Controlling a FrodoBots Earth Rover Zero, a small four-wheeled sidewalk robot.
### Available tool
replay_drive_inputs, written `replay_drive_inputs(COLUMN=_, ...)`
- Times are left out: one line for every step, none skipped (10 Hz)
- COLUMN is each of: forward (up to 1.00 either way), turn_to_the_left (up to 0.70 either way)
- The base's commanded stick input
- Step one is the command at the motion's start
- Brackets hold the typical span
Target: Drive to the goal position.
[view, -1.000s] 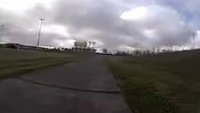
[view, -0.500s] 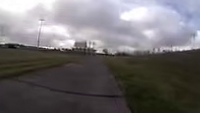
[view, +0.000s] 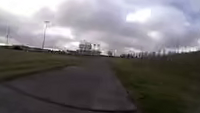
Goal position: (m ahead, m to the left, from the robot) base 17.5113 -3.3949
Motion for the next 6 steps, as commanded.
replay_drive_inputs(forward=1.00, turn_to_the_left=0.00)
replay_drive_inputs(forward=1.00, turn_to_the_left=0.00)
replay_drive_inputs(forward=1.00, turn_to_the_left=0.00)
replay_drive_inputs(forward=1.00, turn_to_the_left=0.00)
replay_drive_inputs(forward=1.00, turn_to_the_left=0.00)
replay_drive_inputs(forward=1.00, turn_to_the_left=0.00)
